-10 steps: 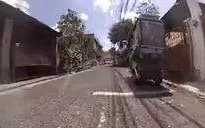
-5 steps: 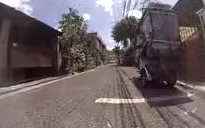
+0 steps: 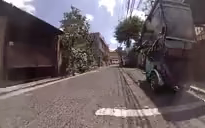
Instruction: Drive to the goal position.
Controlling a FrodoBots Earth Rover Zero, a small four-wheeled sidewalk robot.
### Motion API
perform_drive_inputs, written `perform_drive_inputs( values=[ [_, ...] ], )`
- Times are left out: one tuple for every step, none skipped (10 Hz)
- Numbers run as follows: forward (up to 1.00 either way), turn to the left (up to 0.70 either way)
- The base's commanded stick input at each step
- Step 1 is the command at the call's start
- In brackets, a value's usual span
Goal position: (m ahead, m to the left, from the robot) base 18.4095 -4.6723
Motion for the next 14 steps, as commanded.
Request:
perform_drive_inputs(
  values=[
    [0.7,0.07],
    [0.7,0.07],
    [0.7,0.07],
    [0.7,0.07],
    [0.7,0.07],
    [0.7,0.07],
    [0.7,0.07],
    [0.7,0.07],
    [0.7,0.07],
    [0.7,0.07],
    [0.7,0.07],
    [0.7,0.07],
    [0.7,0.07],
    [0.7,0.07]
  ],
)
